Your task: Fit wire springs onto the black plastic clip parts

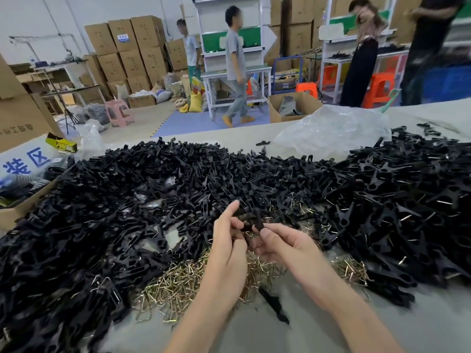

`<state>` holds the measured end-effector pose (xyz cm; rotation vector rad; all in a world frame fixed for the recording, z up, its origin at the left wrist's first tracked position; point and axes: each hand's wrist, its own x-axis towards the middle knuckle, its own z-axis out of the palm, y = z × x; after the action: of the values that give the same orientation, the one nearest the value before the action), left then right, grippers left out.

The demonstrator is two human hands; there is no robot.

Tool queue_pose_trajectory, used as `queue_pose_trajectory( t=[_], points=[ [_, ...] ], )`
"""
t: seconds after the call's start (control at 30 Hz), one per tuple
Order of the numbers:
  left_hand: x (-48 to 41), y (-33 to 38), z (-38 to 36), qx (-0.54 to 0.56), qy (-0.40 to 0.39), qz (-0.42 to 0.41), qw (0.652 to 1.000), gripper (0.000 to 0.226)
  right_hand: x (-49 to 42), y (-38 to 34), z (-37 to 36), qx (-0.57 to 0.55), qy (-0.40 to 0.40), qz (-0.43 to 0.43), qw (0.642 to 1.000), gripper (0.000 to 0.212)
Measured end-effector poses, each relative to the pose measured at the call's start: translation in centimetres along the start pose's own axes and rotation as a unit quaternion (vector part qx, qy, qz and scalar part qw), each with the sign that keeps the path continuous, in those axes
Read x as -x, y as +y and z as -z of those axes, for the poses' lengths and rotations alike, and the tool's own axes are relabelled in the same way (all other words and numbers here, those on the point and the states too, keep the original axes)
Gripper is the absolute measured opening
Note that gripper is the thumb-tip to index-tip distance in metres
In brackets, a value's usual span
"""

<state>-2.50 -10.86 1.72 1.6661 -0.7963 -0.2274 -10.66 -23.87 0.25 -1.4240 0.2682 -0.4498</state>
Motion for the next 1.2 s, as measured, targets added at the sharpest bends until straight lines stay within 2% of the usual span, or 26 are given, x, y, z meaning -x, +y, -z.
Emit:
queue_pose_trajectory(
  t=[0.07,0.13,0.33,0.43,0.53,0.67,0.8,0.9,1.03,1.2],
  points=[
    [0.1,-0.2,0.4,0.005,0.012,0.015,1.0,0.067,-0.1,0.1,-0.1,-0.009,0.013,-0.013,1.0,0.022],
    [-0.1,-0.4,0.4,0.034,0.023,0.029,0.999,0.064,-0.2,0.2,-0.1,-0.018,0.015,-0.025,0.999,0.023],
    [-0.4,-0.9,0.2,0.112,0.071,0.045,0.99,0.039,-0.5,0.5,0.1,-0.011,0.033,-0.046,0.998,0.026],
    [-0.4,-0.6,0.1,0.175,0.081,0.061,0.979,0.02,-0.6,0.4,0.1,-0.04,0.044,-0.045,0.997,0.024],
    [-0.4,-0.4,0.0,0.192,0.082,0.051,0.977,0.011,-0.6,0.2,0.0,-0.086,0.03,-0.052,0.995,0.021],
    [-0.3,-0.1,-0.2,0.207,0.078,0.039,0.975,0.018,-0.5,-0.1,-0.2,-0.166,-0.008,-0.076,0.983,0.022],
    [0.0,-0.3,-0.5,0.163,0.081,0.04,0.983,0.015,-0.4,-0.4,-0.4,-0.19,-0.002,-0.087,0.978,0.021],
    [0.0,-0.4,-0.5,0.145,0.081,0.067,0.984,0.022,-0.4,-0.5,-0.3,-0.179,0.0,-0.071,0.981,0.023],
    [-0.1,-0.5,-0.2,0.135,0.071,0.077,0.985,0.019,-0.5,-0.1,-0.1,-0.159,0.006,-0.054,0.986,0.028],
    [-0.3,-0.7,0.1,0.196,0.054,0.1,0.974,0.031,-0.6,0.3,0.1,-0.114,-0.014,-0.035,0.993,0.032]
  ],
)
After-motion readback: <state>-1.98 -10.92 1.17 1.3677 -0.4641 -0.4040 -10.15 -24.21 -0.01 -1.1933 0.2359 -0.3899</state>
